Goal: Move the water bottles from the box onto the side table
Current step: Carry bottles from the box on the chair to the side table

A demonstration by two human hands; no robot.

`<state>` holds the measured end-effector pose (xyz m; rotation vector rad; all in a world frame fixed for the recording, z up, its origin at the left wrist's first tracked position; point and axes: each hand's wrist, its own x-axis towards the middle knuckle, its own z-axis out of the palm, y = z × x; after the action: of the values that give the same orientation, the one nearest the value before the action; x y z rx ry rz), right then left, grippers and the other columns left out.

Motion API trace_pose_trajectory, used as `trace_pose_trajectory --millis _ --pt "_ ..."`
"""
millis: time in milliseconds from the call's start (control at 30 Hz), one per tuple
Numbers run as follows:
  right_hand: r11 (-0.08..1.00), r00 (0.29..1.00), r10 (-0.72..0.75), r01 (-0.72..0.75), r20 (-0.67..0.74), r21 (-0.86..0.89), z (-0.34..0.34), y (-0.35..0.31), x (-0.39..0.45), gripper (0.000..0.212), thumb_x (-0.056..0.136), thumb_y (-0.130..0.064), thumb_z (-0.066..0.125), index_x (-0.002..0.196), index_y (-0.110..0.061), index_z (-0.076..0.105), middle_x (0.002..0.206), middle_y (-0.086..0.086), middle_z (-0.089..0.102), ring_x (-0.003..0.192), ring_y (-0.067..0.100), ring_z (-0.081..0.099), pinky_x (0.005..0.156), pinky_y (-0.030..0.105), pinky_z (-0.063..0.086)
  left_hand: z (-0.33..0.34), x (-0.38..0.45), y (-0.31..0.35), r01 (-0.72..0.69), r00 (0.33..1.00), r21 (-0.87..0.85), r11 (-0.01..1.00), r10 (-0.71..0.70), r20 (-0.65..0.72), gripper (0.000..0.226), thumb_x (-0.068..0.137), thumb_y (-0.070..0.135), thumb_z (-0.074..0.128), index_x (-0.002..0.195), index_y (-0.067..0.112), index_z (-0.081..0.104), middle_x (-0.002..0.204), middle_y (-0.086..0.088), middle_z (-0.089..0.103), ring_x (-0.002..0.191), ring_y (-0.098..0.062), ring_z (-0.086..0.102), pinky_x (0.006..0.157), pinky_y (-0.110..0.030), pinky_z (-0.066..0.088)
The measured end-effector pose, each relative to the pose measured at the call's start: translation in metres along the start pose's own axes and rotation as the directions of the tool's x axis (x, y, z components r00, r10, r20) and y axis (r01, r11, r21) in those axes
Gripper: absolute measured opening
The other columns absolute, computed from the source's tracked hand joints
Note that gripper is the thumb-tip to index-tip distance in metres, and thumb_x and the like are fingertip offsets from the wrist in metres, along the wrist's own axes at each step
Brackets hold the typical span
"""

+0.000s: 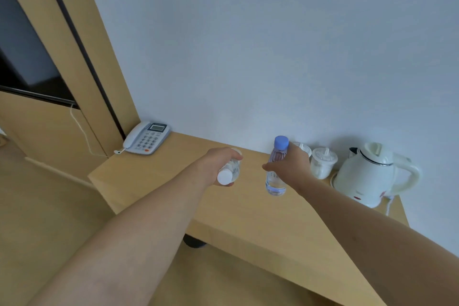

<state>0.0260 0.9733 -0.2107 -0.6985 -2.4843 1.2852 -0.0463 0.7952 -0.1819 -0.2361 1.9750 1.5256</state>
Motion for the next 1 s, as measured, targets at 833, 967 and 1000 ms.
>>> trace_pose_trajectory --millis 833,967,1000 --pt "0.928 0.916 0.373 -0.365 -0.151 0.079 0.107 0.059 0.199 0.035 0.07 -0.031 0.087 0.085 -0.026 0.056 0.081 -0.008 0.061 0.075 0.009 0.058 0.063 0.027 0.043 0.004 0.306 0.105 0.148 0.858 0.392 0.908 -0.315 0.406 0.031 0.079 0.016 0.071 0.108 0.013 0.061 0.09 -0.01 0.063 0.067 -0.028 0.064 0.07 -0.039 0.055" --pt "0.92 0.913 0.392 -0.387 -0.109 0.068 0.109 0.073 0.218 0.04 0.07 -0.035 0.088 0.095 -0.021 0.06 0.087 -0.006 0.063 0.083 0.015 0.062 0.072 0.032 0.051 0.011 0.324 0.107 0.203 0.866 0.344 0.917 -0.332 0.373 0.031 0.077 0.014 0.069 0.106 0.01 0.058 0.087 -0.013 0.065 0.059 -0.03 0.067 0.071 -0.044 0.057" --pt "0.918 0.913 0.395 -0.389 -0.104 0.073 0.11 0.074 0.22 0.042 0.07 -0.034 0.087 0.098 -0.019 0.06 0.089 -0.005 0.064 0.085 0.016 0.062 0.075 0.034 0.052 0.01 0.327 0.107 0.22 0.862 0.315 0.923 -0.335 0.38 0.03 0.079 0.014 0.068 0.106 0.009 0.056 0.085 -0.013 0.066 0.058 -0.031 0.067 0.069 -0.044 0.057"
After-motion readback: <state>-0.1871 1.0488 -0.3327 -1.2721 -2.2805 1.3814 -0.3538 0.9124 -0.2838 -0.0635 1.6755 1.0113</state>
